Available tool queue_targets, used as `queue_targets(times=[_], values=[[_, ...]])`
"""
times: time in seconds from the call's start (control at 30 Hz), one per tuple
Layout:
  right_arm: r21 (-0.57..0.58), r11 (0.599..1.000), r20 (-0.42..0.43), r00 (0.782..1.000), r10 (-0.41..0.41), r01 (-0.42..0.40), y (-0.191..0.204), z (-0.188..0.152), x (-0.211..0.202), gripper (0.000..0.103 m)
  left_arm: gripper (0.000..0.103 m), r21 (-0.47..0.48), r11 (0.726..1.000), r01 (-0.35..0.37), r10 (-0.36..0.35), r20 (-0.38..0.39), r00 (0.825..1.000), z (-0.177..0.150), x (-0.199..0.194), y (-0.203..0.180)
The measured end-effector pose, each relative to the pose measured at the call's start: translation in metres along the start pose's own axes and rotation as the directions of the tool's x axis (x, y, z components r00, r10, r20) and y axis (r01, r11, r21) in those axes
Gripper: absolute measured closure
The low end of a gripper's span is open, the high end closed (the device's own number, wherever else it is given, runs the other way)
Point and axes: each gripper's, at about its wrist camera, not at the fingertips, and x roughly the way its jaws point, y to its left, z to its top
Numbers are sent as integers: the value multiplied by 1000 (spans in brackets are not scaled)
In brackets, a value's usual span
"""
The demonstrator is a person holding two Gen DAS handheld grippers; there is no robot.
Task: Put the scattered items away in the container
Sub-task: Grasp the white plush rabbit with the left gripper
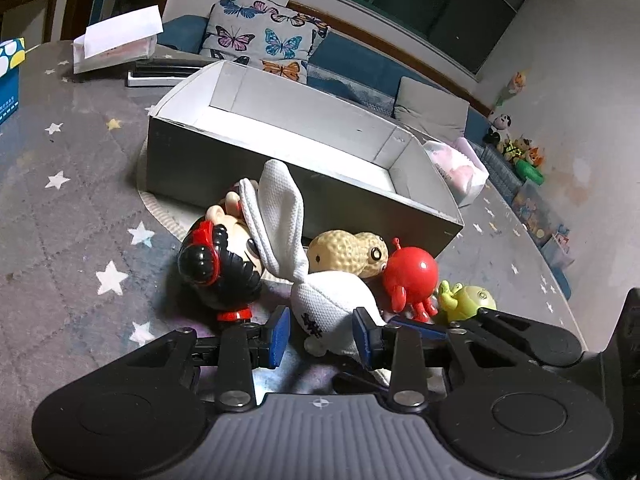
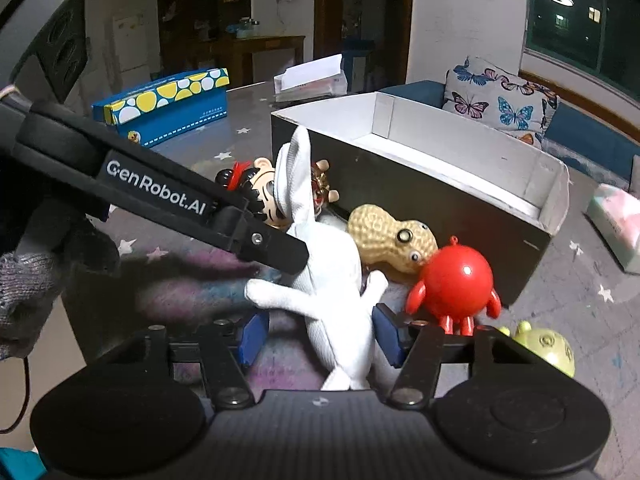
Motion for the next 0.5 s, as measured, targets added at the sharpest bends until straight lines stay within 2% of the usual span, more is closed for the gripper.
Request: queue_targets(times=[0.2,0.33,0.5], values=[[14,1000,1,1000,-16,16,-3,2,7,61,66,-13,1000,11,-11,-7,1000,6,7,-2],[18,1000,-11,1000,-17,17,-5,1,12,62,66,-9,1000,12,-12,0,1000,7,10,-3],[33,999,4,1000,-12,12,-7,-2,7,72,70,11,1000,16,-16,14,1000,6,7,-6]])
